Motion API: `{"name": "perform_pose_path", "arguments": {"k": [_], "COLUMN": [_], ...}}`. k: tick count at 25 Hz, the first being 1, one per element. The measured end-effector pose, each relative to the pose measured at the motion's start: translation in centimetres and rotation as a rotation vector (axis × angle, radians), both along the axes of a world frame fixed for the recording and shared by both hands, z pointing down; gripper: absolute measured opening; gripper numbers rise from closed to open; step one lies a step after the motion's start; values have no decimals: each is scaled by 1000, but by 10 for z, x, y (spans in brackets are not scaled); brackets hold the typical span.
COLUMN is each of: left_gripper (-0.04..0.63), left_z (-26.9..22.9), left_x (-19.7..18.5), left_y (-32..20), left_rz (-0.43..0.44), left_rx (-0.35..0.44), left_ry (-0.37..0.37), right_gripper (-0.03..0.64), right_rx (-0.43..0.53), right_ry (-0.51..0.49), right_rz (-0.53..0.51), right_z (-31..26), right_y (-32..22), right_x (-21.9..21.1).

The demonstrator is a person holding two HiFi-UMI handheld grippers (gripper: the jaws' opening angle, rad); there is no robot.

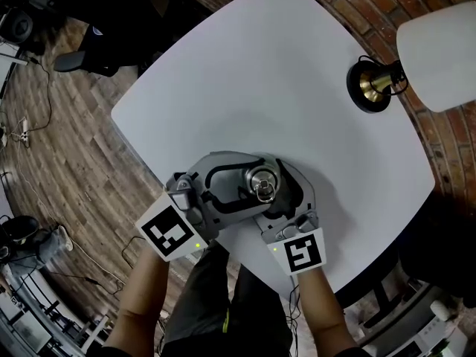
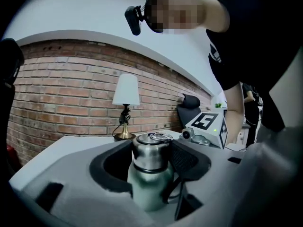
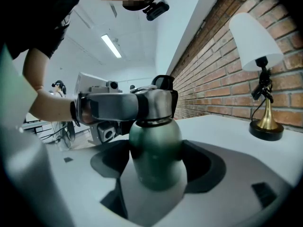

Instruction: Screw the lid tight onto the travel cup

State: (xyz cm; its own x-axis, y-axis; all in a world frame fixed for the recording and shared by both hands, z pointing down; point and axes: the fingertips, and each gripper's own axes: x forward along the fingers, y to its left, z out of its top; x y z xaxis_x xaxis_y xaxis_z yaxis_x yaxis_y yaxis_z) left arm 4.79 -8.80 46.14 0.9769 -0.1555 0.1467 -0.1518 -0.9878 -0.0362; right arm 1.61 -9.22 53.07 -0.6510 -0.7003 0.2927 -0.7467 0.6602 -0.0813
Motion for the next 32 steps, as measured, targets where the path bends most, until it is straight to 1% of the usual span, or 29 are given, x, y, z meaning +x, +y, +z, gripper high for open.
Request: {"name": "perform_pose_path", "arguments": {"k": [2,4,6,7,10,12,15,19,21,24,27,29,32], "left_gripper": [252,252,252,252,252,252,255,259,264,270,309,322,322], "left_z": [2,8,11,11,3,2,1,1,2,2,2,0,-2], "left_x": [-1,-4,-5,-5,-2,-1,-3,-3,-2,1,1,-1,-11], "left_y": [2,5,5,5,2,2,2,0,-1,-1,1,2,3], "left_rz": [39,68,98,118,179,187,164,97,68,51,51,47,20], "left_rx": [3,-22,-47,-47,-1,4,1,-12,-13,-7,9,7,-5], "left_ry": [-29,-56,-70,-71,-58,-55,-39,21,36,38,33,41,47], "right_gripper": [328,328,328,328,328,328,328,328,328,328,328,328,328], "right_rx": [-3,-8,-10,-11,-8,-4,-8,-3,7,23,24,21,10], "right_ry": [-1,-1,-9,-11,-3,-3,-2,0,22,50,49,49,62], "right_rz": [0,-1,5,6,1,2,-1,-14,-20,-22,-4,18,49], "right_z": [0,1,1,1,1,1,1,1,1,-4,-12,-16,-20], "right_y": [1,1,-1,-1,-1,-1,0,-1,0,3,8,12,18], "right_x": [0,-1,0,0,0,0,-1,-1,0,3,8,13,21]}}
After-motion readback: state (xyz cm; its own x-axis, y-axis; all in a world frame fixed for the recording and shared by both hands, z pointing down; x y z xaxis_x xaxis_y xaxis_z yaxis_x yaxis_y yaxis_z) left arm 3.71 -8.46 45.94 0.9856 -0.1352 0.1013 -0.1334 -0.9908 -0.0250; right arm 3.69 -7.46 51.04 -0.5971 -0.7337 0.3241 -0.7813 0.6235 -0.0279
